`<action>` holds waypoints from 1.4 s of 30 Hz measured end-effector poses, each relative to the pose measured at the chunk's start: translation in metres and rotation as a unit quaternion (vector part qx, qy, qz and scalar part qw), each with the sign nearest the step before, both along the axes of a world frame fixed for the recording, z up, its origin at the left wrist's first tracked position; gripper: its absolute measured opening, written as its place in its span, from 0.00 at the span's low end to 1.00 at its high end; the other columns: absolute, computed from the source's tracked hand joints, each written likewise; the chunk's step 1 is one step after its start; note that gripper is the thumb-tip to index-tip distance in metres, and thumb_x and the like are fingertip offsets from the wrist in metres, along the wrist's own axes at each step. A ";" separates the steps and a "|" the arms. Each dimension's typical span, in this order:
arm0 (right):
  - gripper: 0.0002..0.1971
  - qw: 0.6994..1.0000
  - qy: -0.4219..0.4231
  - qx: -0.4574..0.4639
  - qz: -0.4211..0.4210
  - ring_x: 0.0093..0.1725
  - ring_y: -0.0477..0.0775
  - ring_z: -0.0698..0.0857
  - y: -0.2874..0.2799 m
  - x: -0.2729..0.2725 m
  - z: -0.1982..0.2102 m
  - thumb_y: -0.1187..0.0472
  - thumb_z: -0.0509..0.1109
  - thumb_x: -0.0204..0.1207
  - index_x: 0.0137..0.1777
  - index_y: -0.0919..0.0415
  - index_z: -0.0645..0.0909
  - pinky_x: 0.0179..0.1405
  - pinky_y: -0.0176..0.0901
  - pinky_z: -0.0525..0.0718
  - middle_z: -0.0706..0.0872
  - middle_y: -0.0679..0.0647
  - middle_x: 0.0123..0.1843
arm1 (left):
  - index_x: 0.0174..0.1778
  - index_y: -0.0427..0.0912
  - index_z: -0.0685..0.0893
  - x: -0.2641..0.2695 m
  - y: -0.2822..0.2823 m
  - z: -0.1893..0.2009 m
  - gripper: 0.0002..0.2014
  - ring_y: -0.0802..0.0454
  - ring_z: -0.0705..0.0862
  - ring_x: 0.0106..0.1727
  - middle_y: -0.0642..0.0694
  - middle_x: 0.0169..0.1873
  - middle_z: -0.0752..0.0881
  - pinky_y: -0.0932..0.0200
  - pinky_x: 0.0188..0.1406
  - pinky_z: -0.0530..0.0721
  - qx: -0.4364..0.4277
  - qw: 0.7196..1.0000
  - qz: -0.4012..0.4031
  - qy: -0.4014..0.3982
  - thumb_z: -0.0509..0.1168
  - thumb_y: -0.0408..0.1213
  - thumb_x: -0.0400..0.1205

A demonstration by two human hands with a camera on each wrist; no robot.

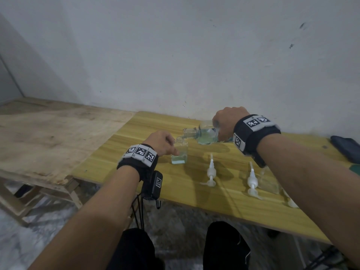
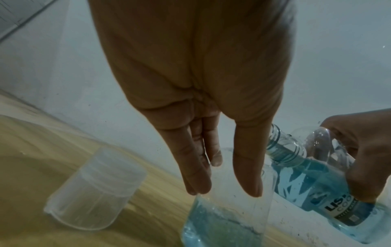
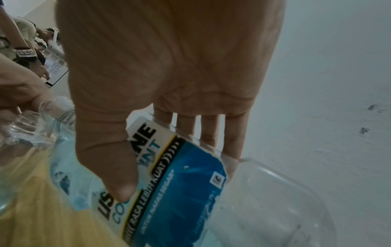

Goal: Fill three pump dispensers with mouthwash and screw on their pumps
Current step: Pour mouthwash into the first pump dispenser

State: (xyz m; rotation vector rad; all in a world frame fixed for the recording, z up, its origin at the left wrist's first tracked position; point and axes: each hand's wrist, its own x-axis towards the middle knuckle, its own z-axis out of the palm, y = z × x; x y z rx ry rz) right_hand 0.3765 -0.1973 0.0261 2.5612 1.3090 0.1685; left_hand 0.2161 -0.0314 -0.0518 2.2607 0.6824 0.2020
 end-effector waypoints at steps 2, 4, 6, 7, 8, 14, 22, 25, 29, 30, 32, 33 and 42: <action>0.03 1.000 -0.001 -0.002 0.001 0.35 0.55 0.86 0.000 0.000 0.000 0.57 0.73 0.64 0.35 0.53 0.82 0.32 0.39 0.79 0.86 0.51 0.33 | 0.43 0.45 0.82 0.000 0.000 0.000 0.18 0.48 0.85 0.45 0.49 0.40 0.86 0.50 0.52 0.85 0.001 1.000 0.002 -0.001 0.84 0.41 0.65; 0.06 1.000 -0.002 -0.003 -0.002 0.32 0.54 0.84 0.000 0.000 0.001 0.58 0.74 0.63 0.31 0.54 0.79 0.31 0.38 0.78 0.83 0.50 0.31 | 0.43 0.44 0.83 0.000 -0.001 0.000 0.18 0.47 0.85 0.46 0.48 0.40 0.86 0.49 0.53 0.85 0.003 1.000 0.001 -0.003 0.84 0.41 0.65; 0.08 1.000 -0.004 0.000 -0.003 0.29 0.53 0.79 0.001 0.000 0.001 0.58 0.73 0.63 0.29 0.54 0.76 0.32 0.39 0.79 0.80 0.50 0.28 | 0.44 0.44 0.83 -0.001 -0.001 0.000 0.18 0.47 0.85 0.47 0.48 0.41 0.87 0.50 0.53 0.85 0.001 1.000 -0.001 -0.004 0.83 0.41 0.66; 0.08 1.000 -0.007 0.002 -0.002 0.28 0.54 0.78 0.001 0.000 0.001 0.58 0.73 0.64 0.28 0.54 0.76 0.32 0.39 0.79 0.79 0.50 0.28 | 0.45 0.44 0.83 -0.001 -0.002 0.001 0.18 0.47 0.85 0.47 0.47 0.41 0.87 0.50 0.53 0.85 0.000 1.000 -0.001 -0.004 0.83 0.41 0.66; 0.08 1.000 -0.008 0.001 -0.001 0.28 0.54 0.79 0.001 0.000 0.001 0.57 0.73 0.64 0.29 0.54 0.76 0.32 0.39 0.79 0.79 0.50 0.28 | 0.45 0.44 0.83 -0.001 -0.002 0.001 0.18 0.46 0.86 0.48 0.47 0.42 0.87 0.50 0.54 0.85 -0.002 1.000 -0.001 -0.004 0.83 0.41 0.66; 0.07 1.000 -0.004 -0.003 0.006 0.37 0.57 0.87 0.000 -0.002 0.004 0.53 0.72 0.67 0.38 0.55 0.84 0.37 0.42 0.82 0.87 0.53 0.35 | 0.43 0.45 0.82 -0.002 -0.003 0.001 0.17 0.46 0.86 0.48 0.47 0.42 0.87 0.50 0.53 0.85 -0.004 1.000 -0.002 -0.002 0.83 0.41 0.66; 0.09 1.000 -0.009 0.004 0.003 0.38 0.56 0.88 0.001 0.000 0.002 0.52 0.73 0.66 0.43 0.54 0.86 0.38 0.42 0.83 0.88 0.51 0.37 | 0.42 0.45 0.82 -0.003 -0.004 0.001 0.17 0.46 0.85 0.48 0.47 0.42 0.87 0.49 0.53 0.85 -0.009 1.000 -0.004 -0.004 0.83 0.41 0.65; 0.05 1.000 -0.013 -0.001 0.000 0.35 0.54 0.86 0.002 0.000 0.002 0.54 0.74 0.65 0.38 0.53 0.84 0.34 0.40 0.79 0.86 0.50 0.34 | 0.42 0.45 0.82 -0.003 -0.004 0.001 0.17 0.47 0.85 0.48 0.47 0.42 0.86 0.50 0.53 0.84 -0.010 1.000 -0.004 -0.004 0.83 0.40 0.66; 0.07 1.000 -0.014 0.003 0.002 0.37 0.54 0.87 0.002 0.002 0.001 0.53 0.74 0.65 0.43 0.52 0.85 0.36 0.41 0.81 0.87 0.50 0.36 | 0.42 0.46 0.81 -0.003 -0.005 0.001 0.16 0.49 0.84 0.46 0.48 0.42 0.86 0.53 0.51 0.84 -0.010 1.000 -0.005 -0.005 0.82 0.40 0.66; 0.08 1.000 -0.015 0.004 0.004 0.37 0.55 0.87 0.002 0.002 0.001 0.51 0.73 0.66 0.43 0.52 0.85 0.37 0.42 0.82 0.87 0.50 0.37 | 0.42 0.46 0.82 -0.003 -0.005 0.001 0.16 0.49 0.84 0.46 0.48 0.42 0.86 0.53 0.50 0.83 -0.011 1.000 -0.004 -0.005 0.82 0.40 0.67; 0.09 1.000 -0.017 0.004 0.008 0.38 0.55 0.87 0.002 0.002 0.002 0.49 0.72 0.68 0.42 0.53 0.85 0.38 0.43 0.82 0.87 0.51 0.37 | 0.42 0.45 0.81 -0.003 -0.005 0.001 0.16 0.49 0.84 0.46 0.48 0.42 0.86 0.55 0.48 0.82 -0.015 1.000 -0.004 -0.006 0.82 0.39 0.67; 0.09 1.000 -0.018 0.003 0.008 0.38 0.56 0.87 0.002 0.002 0.003 0.49 0.72 0.68 0.42 0.53 0.85 0.37 0.43 0.81 0.87 0.51 0.37 | 0.42 0.45 0.81 -0.003 -0.005 0.001 0.16 0.49 0.84 0.46 0.48 0.42 0.86 0.55 0.47 0.82 -0.015 1.000 -0.003 -0.006 0.82 0.39 0.66; 0.07 1.000 -0.029 -0.004 0.007 0.32 0.54 0.84 0.003 0.001 0.003 0.53 0.72 0.66 0.40 0.55 0.86 0.32 0.40 0.77 0.85 0.50 0.33 | 0.44 0.45 0.82 -0.003 -0.004 0.000 0.17 0.48 0.85 0.49 0.47 0.44 0.86 0.49 0.56 0.85 -0.012 1.000 -0.002 0.002 0.83 0.40 0.66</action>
